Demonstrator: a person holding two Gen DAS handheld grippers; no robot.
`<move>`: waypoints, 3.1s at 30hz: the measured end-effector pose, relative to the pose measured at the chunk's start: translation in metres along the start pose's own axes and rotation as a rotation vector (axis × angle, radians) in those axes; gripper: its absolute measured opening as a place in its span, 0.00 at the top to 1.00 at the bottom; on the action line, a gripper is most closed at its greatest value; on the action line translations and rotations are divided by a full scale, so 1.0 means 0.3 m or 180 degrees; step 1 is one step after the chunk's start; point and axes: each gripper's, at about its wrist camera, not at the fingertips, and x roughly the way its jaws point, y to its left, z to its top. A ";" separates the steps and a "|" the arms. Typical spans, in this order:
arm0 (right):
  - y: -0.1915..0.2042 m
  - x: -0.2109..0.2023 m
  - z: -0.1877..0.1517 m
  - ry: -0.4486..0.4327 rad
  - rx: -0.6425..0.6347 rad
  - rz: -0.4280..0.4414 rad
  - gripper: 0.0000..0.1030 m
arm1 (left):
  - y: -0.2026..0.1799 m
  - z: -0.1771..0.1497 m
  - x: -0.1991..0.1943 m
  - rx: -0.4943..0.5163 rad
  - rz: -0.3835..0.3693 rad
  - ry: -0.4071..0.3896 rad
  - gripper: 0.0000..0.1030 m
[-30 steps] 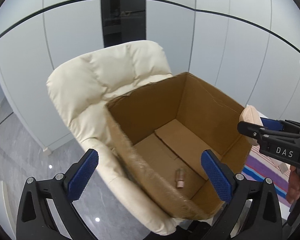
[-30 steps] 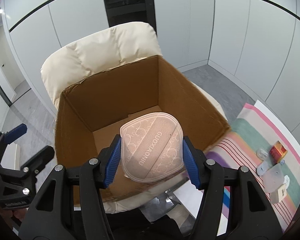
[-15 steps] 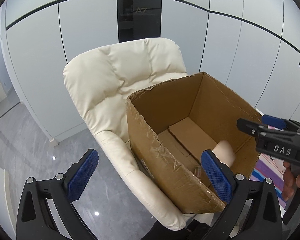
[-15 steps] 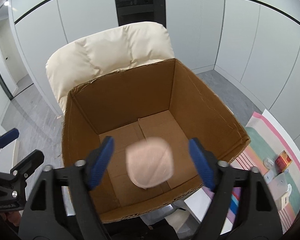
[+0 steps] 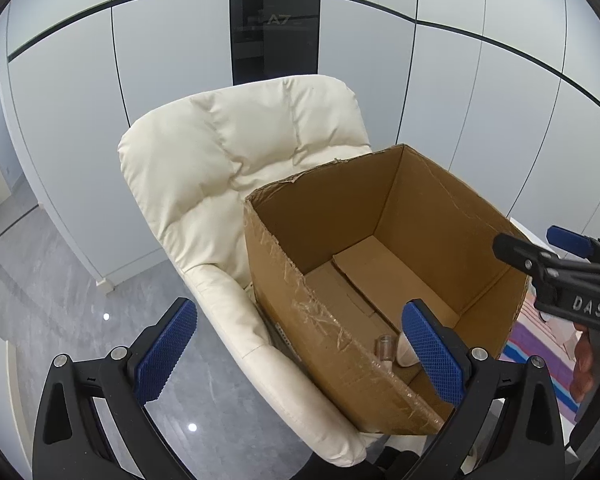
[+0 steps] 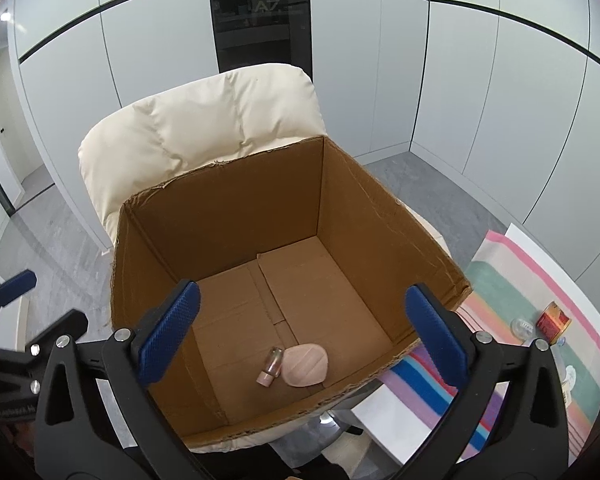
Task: Organize objects
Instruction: 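Open both tools to drop the bottle and puff into the box, then move both tools back over the table toward the remaining objects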
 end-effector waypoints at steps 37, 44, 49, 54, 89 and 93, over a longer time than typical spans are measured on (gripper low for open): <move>-0.459 -0.152 -0.137 0.0005 0.0379 -0.0450 0.00 | -0.482 0.054 0.062 0.0491 -0.0474 0.0018 0.00; -0.557 -0.199 -0.179 0.0006 0.0496 -0.0576 0.00 | -0.591 0.050 0.061 0.0606 -0.0588 0.0018 0.00; -0.630 -0.239 -0.215 0.0009 0.0574 -0.0683 0.00 | -0.684 0.045 0.056 0.0711 -0.0693 0.0024 0.00; -0.711 -0.280 -0.249 0.0014 0.0689 -0.0790 0.00 | -0.781 0.025 0.050 0.0835 -0.0808 0.0036 0.00; -1.137 -0.555 -0.522 0.0116 0.1358 -0.1395 0.00 | -1.308 -0.114 -0.037 0.1478 -0.1400 0.0111 0.00; -1.171 -0.587 -0.555 0.0127 0.1409 -0.1452 0.00 | -1.360 -0.132 -0.052 0.1545 -0.1460 0.0132 0.00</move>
